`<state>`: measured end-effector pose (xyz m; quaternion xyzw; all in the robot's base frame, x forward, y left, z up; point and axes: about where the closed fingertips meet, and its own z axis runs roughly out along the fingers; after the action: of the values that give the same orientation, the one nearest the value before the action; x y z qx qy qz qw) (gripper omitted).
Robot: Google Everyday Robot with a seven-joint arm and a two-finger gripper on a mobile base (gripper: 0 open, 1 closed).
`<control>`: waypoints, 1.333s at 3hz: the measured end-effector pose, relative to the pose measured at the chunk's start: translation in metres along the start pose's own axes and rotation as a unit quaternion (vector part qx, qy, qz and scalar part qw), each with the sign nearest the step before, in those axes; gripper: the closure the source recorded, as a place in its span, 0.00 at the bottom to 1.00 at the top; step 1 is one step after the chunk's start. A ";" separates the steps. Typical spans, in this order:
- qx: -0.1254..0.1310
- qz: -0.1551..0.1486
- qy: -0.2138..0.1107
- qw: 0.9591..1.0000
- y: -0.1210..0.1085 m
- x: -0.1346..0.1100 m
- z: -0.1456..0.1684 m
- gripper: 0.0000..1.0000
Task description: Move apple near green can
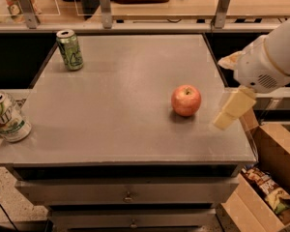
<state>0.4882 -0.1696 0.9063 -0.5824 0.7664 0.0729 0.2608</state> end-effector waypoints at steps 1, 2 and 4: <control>-0.004 0.005 -0.044 0.999 -0.013 -0.008 0.034 0.00; -0.019 0.002 -0.083 0.996 -0.021 -0.016 0.062 0.00; -0.057 -0.001 -0.149 0.987 -0.024 -0.019 0.096 0.00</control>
Offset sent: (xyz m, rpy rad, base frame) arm 0.0641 0.0469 -0.0639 0.2599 -0.0154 0.0836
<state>0.5441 -0.1203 0.8380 -0.5795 0.7133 0.2023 0.3382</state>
